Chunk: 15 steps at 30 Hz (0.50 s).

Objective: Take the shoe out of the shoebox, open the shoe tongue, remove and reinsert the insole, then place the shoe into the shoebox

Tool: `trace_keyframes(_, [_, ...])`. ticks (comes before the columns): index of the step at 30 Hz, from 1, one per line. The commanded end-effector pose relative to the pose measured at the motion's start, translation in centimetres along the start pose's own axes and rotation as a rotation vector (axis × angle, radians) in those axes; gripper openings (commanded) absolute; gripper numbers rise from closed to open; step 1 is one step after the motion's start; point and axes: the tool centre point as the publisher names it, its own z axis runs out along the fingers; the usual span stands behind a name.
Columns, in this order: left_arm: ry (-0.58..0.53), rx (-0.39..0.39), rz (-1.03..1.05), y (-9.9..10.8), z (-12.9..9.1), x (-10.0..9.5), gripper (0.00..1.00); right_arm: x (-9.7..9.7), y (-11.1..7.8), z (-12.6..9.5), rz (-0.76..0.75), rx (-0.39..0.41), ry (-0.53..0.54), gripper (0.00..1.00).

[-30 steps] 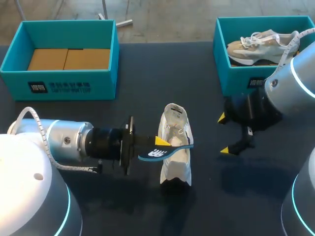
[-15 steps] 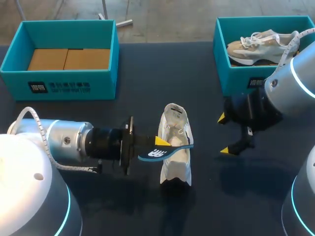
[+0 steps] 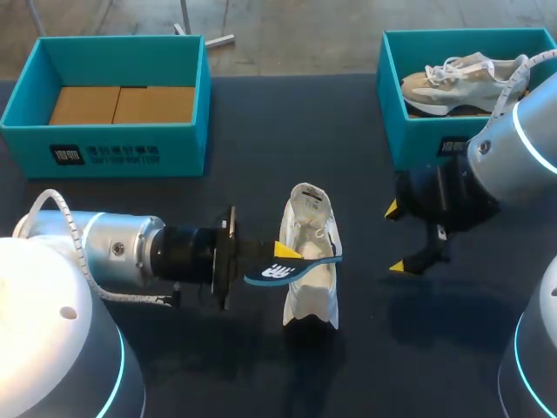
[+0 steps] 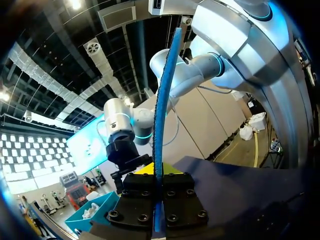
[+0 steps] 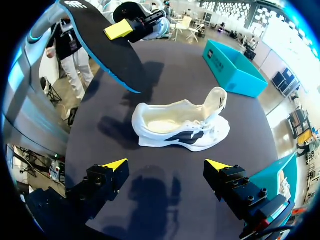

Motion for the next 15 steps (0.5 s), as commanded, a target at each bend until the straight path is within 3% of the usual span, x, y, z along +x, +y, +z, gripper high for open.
trace_keyframes(1, [-0.003,-0.003,0.001,-0.1,0.0,0.2,0.00,-0.1,0.1,0.6,-0.002,0.006,-0.009,1.00])
trace_keyframes(12, [0.001,-0.036,0.003,2.0,-2.1,0.7,0.00,-0.4,1.1,4.2,-0.052,0.010,-0.047,1.00])
trace_keyframes(15, [-0.003,-0.048,0.000,2.7,-2.4,0.7,0.00,-0.3,1.3,5.0,-0.050,0.043,-0.051,1.00])
